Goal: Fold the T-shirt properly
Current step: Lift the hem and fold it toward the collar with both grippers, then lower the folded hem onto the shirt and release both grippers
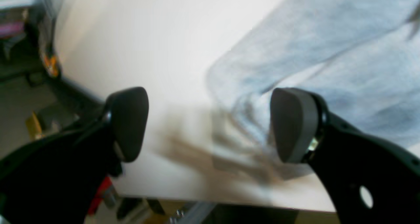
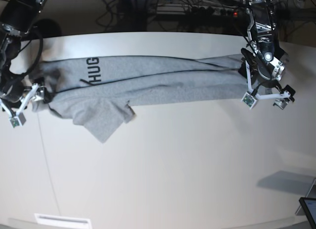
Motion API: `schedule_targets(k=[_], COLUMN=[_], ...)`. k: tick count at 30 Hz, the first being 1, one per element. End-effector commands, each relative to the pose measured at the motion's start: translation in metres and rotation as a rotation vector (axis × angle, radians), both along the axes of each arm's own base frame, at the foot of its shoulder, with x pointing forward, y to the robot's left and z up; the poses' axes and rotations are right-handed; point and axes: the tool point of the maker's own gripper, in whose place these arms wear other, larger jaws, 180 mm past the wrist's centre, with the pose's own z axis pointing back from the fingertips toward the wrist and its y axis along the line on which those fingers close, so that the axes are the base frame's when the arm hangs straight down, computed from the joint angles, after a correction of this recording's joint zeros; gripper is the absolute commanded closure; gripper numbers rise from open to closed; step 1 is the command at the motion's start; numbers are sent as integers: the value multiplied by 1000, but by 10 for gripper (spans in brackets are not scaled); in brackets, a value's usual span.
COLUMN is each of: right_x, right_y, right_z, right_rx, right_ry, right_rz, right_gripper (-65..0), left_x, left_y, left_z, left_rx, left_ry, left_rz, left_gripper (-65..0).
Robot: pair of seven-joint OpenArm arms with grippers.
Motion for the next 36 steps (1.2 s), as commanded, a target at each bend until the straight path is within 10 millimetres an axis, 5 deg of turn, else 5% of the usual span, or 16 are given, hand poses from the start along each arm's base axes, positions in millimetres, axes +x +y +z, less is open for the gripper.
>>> schedule_targets(k=[1,11,17,21,27,34,36], right_x=[11,19,32,34,35,20,13], right_y=[-10,-37,-8,33,64,80,81], right_z=[19,40,69,85,77,58,52], right_rx=[-15,-82,-98,-85,-63,-49,-44], right_ry=[-67,-100,-257,-369,-347,-265,-246], right_rz=[-11,-20,67,190,280,299,301], right_gripper=[-532,-532,-518,-483,-483,-477,-422], left_x=[7,15,18,18,-8,-44,-47], left_y=[10,13,-11,-12,-35,-37,-28], left_z=[18,28,32,51,23,0,2], left_rx=[35,12,-402,-575,-587,-599,-588], left_ry=[-54,-102,-277,-469,-395,-303,-316], left_rz=[18,44,111,121,60,93,118], left_gripper=[-569,-569,-548,-351,-15,0,0])
